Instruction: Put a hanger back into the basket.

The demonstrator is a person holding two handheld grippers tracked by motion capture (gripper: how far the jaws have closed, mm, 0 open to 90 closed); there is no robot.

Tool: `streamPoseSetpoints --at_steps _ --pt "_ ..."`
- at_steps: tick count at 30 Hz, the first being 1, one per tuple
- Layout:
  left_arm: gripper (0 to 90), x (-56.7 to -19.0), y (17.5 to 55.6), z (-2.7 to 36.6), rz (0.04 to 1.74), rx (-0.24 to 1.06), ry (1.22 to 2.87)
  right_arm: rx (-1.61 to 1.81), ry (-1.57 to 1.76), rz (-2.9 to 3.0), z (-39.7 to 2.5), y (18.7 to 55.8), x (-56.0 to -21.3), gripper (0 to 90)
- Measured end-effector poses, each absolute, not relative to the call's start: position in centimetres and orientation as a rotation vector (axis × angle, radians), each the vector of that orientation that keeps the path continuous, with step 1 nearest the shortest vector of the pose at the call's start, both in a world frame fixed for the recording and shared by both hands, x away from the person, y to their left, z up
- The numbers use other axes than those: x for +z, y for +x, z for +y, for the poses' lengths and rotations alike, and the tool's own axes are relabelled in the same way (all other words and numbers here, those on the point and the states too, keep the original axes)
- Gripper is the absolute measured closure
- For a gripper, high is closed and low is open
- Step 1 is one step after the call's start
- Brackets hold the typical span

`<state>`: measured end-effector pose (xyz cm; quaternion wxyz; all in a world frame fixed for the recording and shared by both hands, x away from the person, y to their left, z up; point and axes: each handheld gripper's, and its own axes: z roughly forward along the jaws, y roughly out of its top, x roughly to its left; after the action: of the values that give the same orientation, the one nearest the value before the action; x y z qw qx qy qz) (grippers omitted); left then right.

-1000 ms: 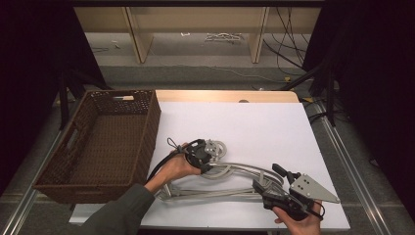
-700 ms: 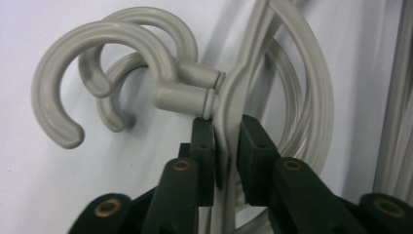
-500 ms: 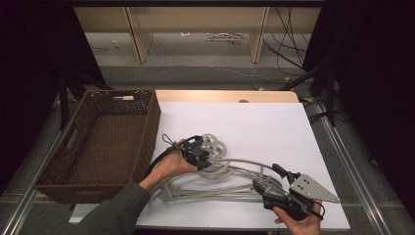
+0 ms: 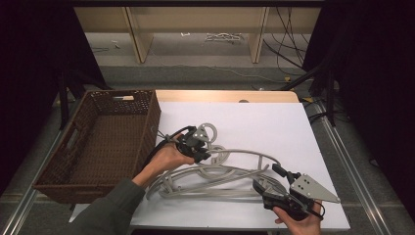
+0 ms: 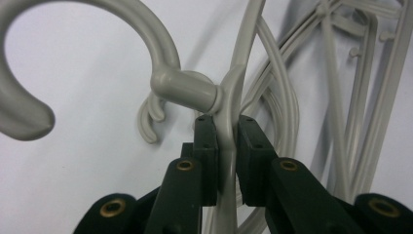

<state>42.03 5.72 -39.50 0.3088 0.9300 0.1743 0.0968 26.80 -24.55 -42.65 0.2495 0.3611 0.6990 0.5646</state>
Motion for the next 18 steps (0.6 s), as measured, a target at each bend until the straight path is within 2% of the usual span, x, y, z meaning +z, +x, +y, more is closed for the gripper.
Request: streamPoseSetpoints --at_steps 10,18 --pt "80.9 -34.8 42.7 6.9 0.521 0.346 2.375 1.544 0.970 1.905 -24.4 26.8 -42.7 19.5" --pt "80.9 -29.1 43.0 9.8 0.571 0.433 2.272 1.543 0.972 1.906 -24.4 26.8 -42.7 19.6"
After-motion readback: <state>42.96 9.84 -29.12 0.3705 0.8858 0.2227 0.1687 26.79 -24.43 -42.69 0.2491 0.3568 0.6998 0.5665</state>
